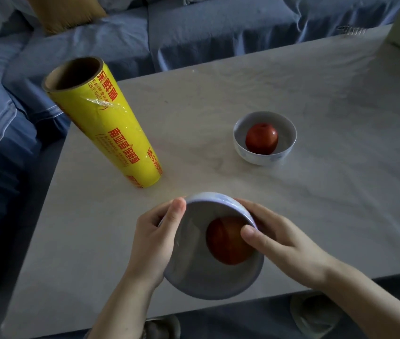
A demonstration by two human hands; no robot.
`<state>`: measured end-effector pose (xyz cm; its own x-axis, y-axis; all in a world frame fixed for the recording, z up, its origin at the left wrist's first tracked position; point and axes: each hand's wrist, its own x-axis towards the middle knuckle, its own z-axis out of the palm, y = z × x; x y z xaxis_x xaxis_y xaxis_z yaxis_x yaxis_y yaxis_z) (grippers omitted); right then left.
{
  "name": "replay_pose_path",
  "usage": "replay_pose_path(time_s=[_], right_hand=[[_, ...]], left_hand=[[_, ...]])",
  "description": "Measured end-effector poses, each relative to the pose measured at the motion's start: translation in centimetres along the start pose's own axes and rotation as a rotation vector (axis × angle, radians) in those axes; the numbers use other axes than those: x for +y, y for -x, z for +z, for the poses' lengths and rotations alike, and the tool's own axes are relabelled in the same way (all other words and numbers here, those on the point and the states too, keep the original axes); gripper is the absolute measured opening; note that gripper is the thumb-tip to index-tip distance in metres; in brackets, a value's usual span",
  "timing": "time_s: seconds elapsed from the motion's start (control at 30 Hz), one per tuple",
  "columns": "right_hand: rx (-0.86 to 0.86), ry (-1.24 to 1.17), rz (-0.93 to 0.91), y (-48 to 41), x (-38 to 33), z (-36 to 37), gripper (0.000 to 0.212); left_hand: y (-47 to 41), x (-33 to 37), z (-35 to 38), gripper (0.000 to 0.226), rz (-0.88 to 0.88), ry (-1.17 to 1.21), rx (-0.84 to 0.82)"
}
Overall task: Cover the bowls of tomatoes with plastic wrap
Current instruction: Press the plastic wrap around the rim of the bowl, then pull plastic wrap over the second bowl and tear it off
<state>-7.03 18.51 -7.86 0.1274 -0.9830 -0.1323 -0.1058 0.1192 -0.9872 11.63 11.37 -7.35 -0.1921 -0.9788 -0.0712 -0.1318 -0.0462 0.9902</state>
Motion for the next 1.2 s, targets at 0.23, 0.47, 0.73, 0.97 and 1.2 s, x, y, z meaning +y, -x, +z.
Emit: replay_pose_path(time_s=[0.23, 0.47, 0.73, 0.97, 1.2], right_hand=[[-0.073, -0.316, 0.154, 0.0, 0.4, -0.6, 0.072], [0.072, -0.452, 0.307, 0.1, 2.0, -0.8, 0.099], [0.310, -0.464, 0.427, -1.7, 2.6, -0.3, 0.019], [0.546, -0.420, 0.359, -10.7, 2.6, -0.2, 0.020], [0.645, -0.465, 0.336, -18.0, 3.1, -0.2, 0.032]], left_hand=[[-0.9, 0.2, 0.2, 0.068, -0.266, 0.048, 0.039], [-3.5, -0.7, 1.2, 0.076, -0.656, 0.117, -0.121], [-5.6, -2.4, 1.0, 0.043, -0.674, 0.190, -0.052], [-4.3, -3.3, -1.1, 0.017, -0.572, -0.055, 0.047], [-3.2, -3.3, -2.5, 0.028, -0.544, -0.115, 0.046]])
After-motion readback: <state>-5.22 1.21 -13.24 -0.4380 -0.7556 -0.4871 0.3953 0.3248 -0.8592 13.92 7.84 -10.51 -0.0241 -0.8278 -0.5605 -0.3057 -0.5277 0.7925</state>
